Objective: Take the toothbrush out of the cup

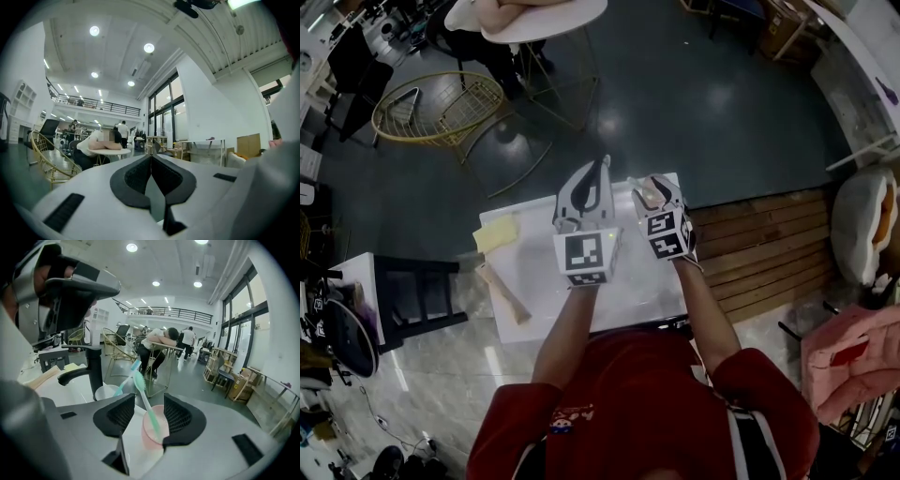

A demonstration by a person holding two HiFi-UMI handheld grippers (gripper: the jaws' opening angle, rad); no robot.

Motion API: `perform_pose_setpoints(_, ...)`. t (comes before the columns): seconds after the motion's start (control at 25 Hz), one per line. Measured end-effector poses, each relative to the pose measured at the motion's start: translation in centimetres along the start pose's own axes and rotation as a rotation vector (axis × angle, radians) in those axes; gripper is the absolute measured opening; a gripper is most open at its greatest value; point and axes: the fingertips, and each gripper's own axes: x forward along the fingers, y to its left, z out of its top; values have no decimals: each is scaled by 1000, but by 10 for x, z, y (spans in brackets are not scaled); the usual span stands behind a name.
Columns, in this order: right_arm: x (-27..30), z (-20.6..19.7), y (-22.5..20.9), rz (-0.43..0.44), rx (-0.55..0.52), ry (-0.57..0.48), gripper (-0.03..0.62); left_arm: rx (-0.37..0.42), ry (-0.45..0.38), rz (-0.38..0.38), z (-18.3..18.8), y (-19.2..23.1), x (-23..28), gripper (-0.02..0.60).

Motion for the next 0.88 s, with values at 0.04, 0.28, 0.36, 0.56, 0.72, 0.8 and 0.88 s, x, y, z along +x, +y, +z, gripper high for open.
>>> perform_pose_setpoints(0.04, 3, -3, 1, 3, -12, 13, 193, 0, 0, 0, 0, 1, 0, 28)
perform_pose_setpoints(0.28, 13, -8, 6, 10, -51, 45, 192, 4, -6, -1, 3, 2, -1, 29)
perform_pose_setpoints(0.36, 16, -8, 6, 11, -56, 47, 191, 1, -3, -1, 1, 2, -1, 29)
perform_pose_setpoints(0.56, 21, -7, 8, 12, -62, 52, 143, -6, 5, 6, -3, 5, -2, 29)
perform_pose_setpoints(0.72, 23, -9, 8, 1, -64, 56, 108, -5, 2, 7, -3, 8, -1, 29)
perform_pose_setpoints(0.8, 23, -9, 7, -6, -65, 56, 91, -7, 3, 7, -4, 8, -1, 29)
perform_pose_setpoints(0.88, 23, -9, 7, -14, -68, 55, 79, -10, 3, 7, -5, 8, -1, 29)
